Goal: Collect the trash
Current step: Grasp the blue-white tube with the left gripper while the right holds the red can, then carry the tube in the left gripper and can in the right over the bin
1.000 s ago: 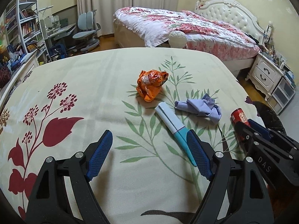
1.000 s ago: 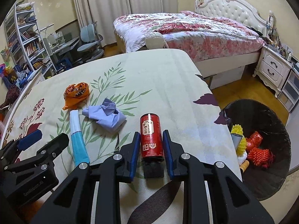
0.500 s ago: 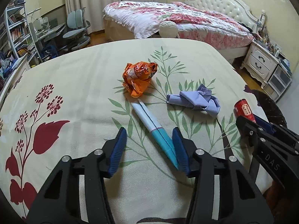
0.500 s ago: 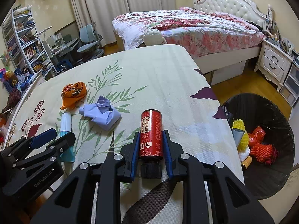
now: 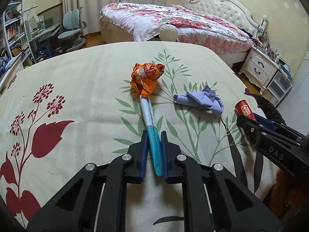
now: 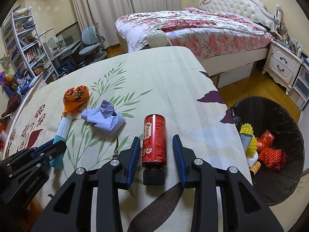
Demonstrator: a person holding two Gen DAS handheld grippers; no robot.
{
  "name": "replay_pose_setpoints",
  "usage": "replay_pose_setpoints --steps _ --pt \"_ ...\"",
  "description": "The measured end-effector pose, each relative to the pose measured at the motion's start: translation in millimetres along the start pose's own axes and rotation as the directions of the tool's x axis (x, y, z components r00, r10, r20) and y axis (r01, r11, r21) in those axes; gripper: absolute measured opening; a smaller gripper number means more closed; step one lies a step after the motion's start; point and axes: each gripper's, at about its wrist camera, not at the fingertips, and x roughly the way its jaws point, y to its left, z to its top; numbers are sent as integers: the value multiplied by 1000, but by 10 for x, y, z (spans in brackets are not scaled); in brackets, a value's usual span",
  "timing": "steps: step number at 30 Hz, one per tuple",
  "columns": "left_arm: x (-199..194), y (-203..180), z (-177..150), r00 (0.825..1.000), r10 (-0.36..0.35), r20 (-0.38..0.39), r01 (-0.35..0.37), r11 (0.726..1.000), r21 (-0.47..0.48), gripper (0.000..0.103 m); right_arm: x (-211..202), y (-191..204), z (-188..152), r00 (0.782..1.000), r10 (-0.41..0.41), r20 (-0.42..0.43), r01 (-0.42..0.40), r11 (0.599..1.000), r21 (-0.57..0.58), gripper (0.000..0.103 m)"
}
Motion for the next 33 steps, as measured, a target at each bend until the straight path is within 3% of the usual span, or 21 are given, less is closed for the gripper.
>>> replay_pose_setpoints --steps 12,16,33 --pt "-31 55 -11 1000 -17 2 17 1000 -22 6 1 0 0 1000 1 2 -1 1000 4 36" --pt "-37 60 -9 1000 -18 3 18 1000 -21 5 2 6 -1 1000 6 4 -6 1000 4 25" --pt "-199 9 -155 999 -46 11 46 999 -24 5 -196 18 -82 999 -7 37 6 1000 6 25"
